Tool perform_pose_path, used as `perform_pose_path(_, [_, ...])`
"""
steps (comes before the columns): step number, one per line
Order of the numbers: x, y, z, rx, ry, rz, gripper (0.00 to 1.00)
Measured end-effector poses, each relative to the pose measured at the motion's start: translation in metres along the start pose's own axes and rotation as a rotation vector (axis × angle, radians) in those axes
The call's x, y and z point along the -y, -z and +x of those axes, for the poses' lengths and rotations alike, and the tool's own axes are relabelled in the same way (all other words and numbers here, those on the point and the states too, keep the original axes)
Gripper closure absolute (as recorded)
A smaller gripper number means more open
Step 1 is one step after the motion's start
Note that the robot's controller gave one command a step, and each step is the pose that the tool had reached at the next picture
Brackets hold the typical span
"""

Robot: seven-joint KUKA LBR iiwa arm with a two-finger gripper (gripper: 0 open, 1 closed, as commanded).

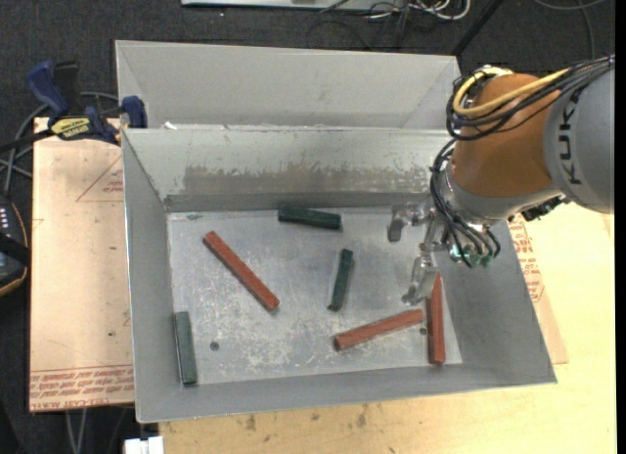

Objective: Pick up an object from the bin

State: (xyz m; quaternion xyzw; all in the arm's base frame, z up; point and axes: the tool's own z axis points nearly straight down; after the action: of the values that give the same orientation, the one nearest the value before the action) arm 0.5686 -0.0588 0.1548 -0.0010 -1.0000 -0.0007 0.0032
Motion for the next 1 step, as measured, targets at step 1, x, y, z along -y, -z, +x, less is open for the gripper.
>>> perform_pose_path(1, [-0.0558,-0.0834,0.0764,0.021,0.604,0.005,0.0])
